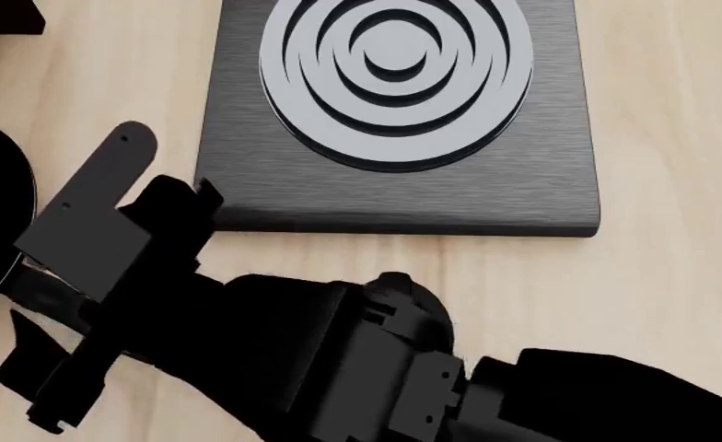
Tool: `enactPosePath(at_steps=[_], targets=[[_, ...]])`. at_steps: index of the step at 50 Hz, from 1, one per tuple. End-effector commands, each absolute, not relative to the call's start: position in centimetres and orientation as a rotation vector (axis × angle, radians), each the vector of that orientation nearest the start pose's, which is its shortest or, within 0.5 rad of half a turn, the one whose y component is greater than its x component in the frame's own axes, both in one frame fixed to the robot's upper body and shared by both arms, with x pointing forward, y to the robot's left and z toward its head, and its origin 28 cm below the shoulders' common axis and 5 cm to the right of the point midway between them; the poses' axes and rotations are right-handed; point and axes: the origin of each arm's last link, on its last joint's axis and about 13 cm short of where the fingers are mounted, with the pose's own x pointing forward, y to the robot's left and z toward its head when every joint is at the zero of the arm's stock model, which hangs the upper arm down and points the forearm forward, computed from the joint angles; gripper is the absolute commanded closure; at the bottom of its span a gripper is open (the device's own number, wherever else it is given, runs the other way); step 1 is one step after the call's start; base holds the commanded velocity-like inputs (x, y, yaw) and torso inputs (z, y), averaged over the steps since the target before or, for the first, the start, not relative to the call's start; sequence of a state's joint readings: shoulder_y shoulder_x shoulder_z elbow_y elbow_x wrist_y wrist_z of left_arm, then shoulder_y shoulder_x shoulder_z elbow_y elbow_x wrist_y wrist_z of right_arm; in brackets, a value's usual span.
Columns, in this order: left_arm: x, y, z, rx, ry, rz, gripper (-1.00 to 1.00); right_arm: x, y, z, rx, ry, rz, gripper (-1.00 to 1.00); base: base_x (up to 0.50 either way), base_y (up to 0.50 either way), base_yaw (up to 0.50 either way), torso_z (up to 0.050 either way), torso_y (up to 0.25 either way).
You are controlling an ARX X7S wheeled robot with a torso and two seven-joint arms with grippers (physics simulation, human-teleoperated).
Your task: Put the frying pan under the cabinet shelf.
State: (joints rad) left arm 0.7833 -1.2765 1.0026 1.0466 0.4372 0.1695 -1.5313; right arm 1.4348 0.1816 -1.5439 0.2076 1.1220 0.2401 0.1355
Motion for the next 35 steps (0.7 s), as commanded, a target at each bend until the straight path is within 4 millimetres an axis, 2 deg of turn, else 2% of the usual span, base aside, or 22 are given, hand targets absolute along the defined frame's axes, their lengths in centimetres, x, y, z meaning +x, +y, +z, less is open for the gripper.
enactPosePath(at_steps=[1,9,23,35], targets=[[-4.6,22.2,14.6,0.143,-0.192,-0.017,-1.00,29.4,2.6,21.7,-0.434,-0.019,0.980,-1.00,0.00,0.00,0.00,0.000,0.000],[-5.2,22.0,14.7,0.139,-0.197,-0.019,-1.00,27.3,1.7,22.9,-0.445,-0.084,0.946,-1.00,0.00,0.00,0.00,0.000,0.000],[-6.4,21.3,14.9,0.138,-0.202,-0.030,-1.00,24.8,-0.7,24.4,-0.444,-0.135,0.842,-1.00,0.00,0.00,0.00,0.000,0.000],[-7.2,20.9,15.2,0.138,-0.207,-0.040,-1.00,23.1,-2.6,24.4,-0.438,-0.134,0.740,-1.00,0.00,0.00,0.00,0.000,0.000]])
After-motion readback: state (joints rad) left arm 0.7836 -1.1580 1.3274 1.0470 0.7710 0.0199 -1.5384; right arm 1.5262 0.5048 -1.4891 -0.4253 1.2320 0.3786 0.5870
